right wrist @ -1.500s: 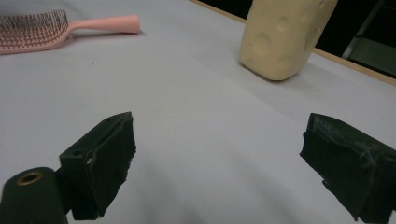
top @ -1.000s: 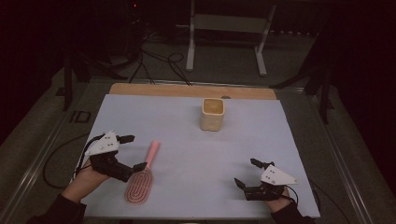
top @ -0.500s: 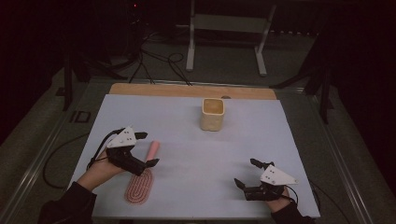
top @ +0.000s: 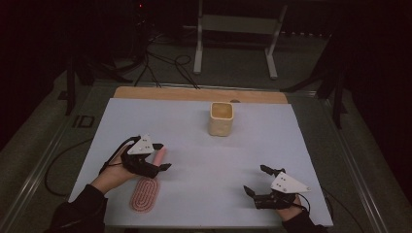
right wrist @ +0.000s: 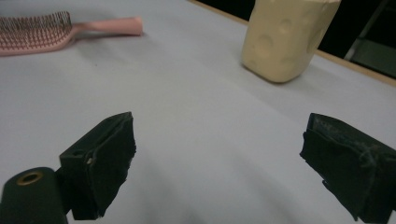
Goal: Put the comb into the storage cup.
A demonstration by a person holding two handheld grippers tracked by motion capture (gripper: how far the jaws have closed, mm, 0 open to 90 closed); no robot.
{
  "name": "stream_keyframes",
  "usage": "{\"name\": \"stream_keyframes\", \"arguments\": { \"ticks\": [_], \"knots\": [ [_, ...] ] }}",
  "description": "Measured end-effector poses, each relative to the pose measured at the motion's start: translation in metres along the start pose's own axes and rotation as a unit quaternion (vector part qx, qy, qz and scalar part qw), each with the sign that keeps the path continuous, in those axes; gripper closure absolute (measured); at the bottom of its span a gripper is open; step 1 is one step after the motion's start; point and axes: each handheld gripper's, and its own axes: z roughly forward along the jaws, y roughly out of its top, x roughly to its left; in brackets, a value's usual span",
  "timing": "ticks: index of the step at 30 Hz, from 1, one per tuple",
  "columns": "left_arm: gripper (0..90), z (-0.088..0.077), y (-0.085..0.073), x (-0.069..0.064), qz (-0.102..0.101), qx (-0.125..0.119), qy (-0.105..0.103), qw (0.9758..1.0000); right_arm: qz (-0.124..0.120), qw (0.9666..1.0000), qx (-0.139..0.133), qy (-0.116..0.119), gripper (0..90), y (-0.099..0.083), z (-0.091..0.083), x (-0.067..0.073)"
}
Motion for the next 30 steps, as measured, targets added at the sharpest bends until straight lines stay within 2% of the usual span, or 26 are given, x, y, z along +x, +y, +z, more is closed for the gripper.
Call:
{"name": "stream_keyframes", "arguments": {
  "ticks": [4,9,17,23,27,30],
  "knots": [
    [40.2,0.005,-0.005,0.005,-0.008,0.003,0.009,0.9999,-0.002,1.0000,0.003,0.000,9.4,0.000,0.000,0.000],
    [60.3,0.012,-0.008,0.008,-0.007,0.004,0.006,0.9999,-0.001,1.0000,0.006,0.001,9.4,-0.001,0.001,0.000],
    [80.3,0.027,-0.009,0.013,-0.001,0.022,-0.003,0.9997,-0.005,1.0000,-0.004,-0.002,9.5,0.001,0.000,0.001],
    [89.4,0.038,-0.009,0.018,0.005,0.051,0.002,0.9987,-0.006,1.0000,-0.004,0.000,9.5,0.001,0.000,0.001],
    [90.0,0.045,-0.010,0.021,0.009,0.078,0.003,0.9969,-0.008,1.0000,-0.006,0.001,9.5,0.001,-0.001,0.002],
    [90.0,0.049,-0.011,0.023,0.010,0.088,0.006,0.9961,-0.006,1.0000,-0.005,0.002,9.5,0.001,0.000,0.002]
  ]
}}
